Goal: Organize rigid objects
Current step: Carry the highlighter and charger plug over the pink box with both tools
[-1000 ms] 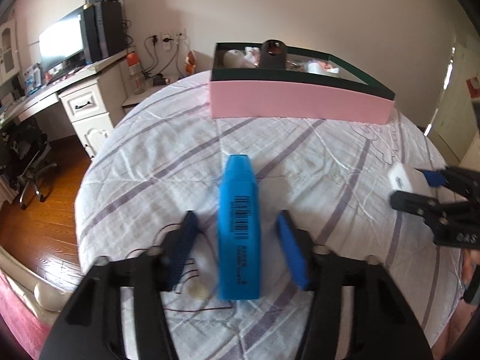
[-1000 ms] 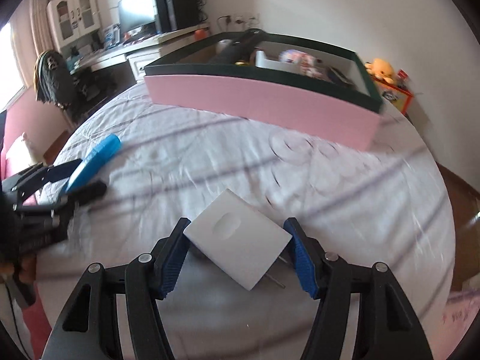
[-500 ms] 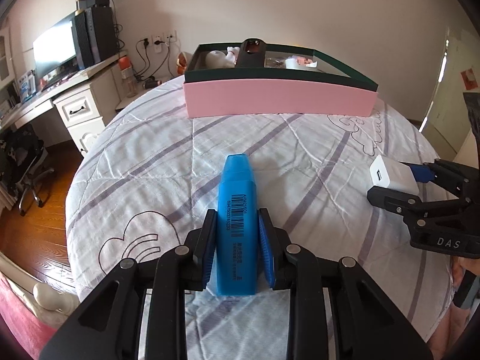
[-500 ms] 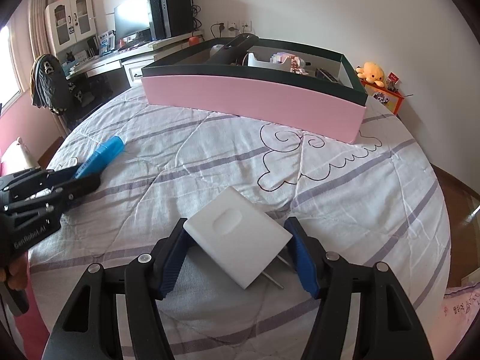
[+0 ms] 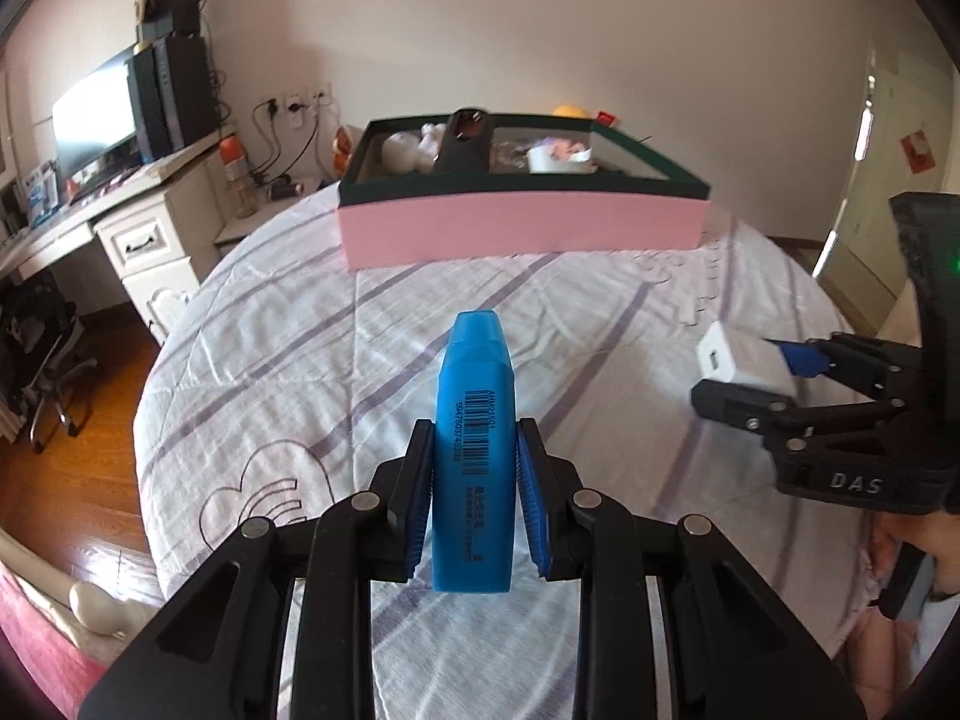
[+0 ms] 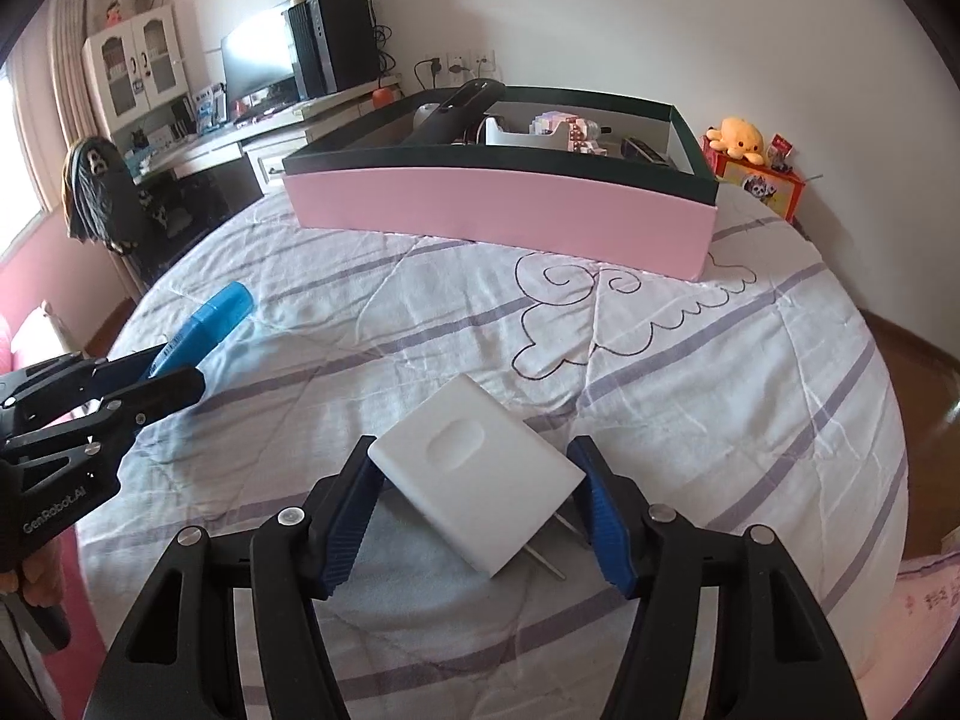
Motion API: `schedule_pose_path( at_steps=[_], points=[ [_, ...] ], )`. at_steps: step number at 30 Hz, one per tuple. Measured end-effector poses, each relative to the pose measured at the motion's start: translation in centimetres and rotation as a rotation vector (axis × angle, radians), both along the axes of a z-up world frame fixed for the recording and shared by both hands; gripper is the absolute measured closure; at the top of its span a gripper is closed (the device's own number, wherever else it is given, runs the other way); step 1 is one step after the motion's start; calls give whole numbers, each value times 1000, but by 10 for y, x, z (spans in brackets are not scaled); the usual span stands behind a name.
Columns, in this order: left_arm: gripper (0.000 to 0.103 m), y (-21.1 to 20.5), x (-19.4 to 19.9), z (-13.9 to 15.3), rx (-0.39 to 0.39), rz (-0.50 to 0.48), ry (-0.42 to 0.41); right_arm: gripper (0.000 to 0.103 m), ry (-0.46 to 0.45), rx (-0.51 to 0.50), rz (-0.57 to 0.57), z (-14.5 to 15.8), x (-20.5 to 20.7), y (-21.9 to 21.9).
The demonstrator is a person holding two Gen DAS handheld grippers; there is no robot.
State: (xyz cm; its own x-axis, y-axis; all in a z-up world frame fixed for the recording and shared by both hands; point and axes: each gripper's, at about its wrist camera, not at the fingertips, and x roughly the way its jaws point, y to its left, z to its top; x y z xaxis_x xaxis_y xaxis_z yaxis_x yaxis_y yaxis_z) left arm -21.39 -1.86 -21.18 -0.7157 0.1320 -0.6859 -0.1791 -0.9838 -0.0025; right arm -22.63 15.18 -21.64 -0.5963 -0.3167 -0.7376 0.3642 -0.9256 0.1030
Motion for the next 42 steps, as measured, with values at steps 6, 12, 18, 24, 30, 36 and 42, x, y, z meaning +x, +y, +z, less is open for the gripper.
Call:
schedule_pose_path(
  at_steps=[6, 12, 18, 24, 30, 36, 42],
  points=[
    [77, 5, 9, 18, -2, -20, 45, 38, 4, -40, 6, 9, 7, 2],
    [77, 11, 15, 42, -9, -39, 105, 38, 76, -49, 6, 39, 16, 2],
    [77, 16, 26, 75, -11, -62, 195, 38, 180, -39, -22, 81, 28, 2],
    [76, 17, 29, 106, 9, -67, 284, 38, 277, -58, -16, 125, 36, 5],
    [76, 23, 24, 123, 5, -85, 328, 38, 336, -45, -14, 149, 33, 2],
    [76, 32, 8, 133, -12, -100, 347, 38, 353, -17, 1, 158, 19, -2],
    [76, 38, -31, 138, -29, -114, 345, 38, 352, 8, 13, 161, -12, -4]
  ],
)
